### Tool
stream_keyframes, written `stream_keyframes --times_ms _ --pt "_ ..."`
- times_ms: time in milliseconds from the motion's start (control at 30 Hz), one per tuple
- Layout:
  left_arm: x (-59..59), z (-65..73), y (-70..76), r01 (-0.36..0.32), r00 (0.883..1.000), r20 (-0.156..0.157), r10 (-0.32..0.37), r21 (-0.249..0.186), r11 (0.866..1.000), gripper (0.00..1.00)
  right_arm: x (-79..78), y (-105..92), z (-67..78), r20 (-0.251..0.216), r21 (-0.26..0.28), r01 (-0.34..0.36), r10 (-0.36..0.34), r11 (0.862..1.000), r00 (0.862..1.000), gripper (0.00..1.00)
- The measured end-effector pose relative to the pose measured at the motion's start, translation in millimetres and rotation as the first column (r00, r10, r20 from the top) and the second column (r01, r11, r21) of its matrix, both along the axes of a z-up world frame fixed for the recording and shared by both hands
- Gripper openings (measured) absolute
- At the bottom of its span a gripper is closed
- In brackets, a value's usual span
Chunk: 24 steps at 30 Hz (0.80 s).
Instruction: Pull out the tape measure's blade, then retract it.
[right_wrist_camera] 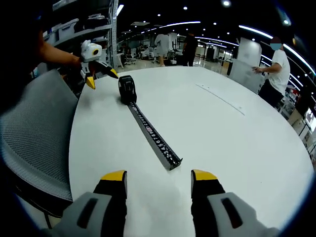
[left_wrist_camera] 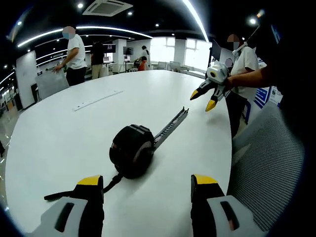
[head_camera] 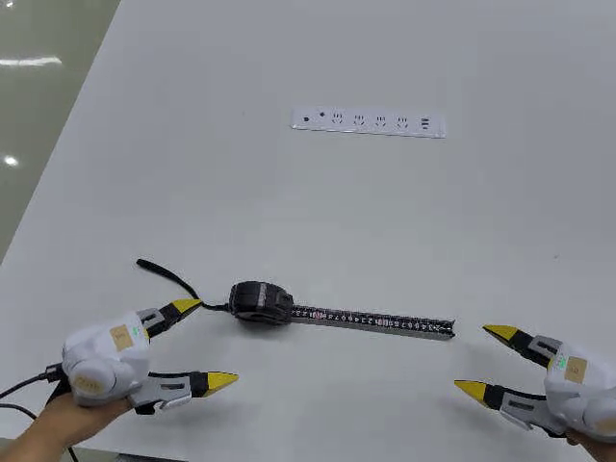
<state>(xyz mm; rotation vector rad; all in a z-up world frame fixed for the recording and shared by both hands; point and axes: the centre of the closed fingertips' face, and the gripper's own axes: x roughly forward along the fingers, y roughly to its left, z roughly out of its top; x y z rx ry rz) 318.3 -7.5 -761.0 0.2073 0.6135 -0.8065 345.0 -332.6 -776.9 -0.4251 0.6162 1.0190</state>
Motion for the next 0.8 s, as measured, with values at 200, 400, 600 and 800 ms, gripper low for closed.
stream_keyframes --times_ms 200,400,600,800 --pt "-20.6 1.9 -10.5 -0.089 0.996 -0.029 0.088 -0.045 0.995 0.83 -9.5 5.7 10.2 0.008 0.03 0.076 -0.076 0.997 0.997 0.6" --pt "-34.1 1.8 -23.2 -0.16 0.986 -0.051 0.157 -0.065 0.985 0.96 -20.8 13.7 12.5 0.01 0.034 0.121 -0.121 0.992 0.993 0.68" --pt "-33.0 3.7 -30.3 -0.209 0.978 -0.015 0.208 -0.067 0.976 1.0 -29.8 26.8 14.4 0.01 0.067 0.161 -0.162 0.985 0.987 0.79" --pt "-35.5 2.3 -35.5 -0.246 0.969 -0.021 0.245 -0.066 0.967 1.0 -36.7 35.4 21.3 -0.012 0.109 0.227 -0.227 0.968 0.974 0.89"
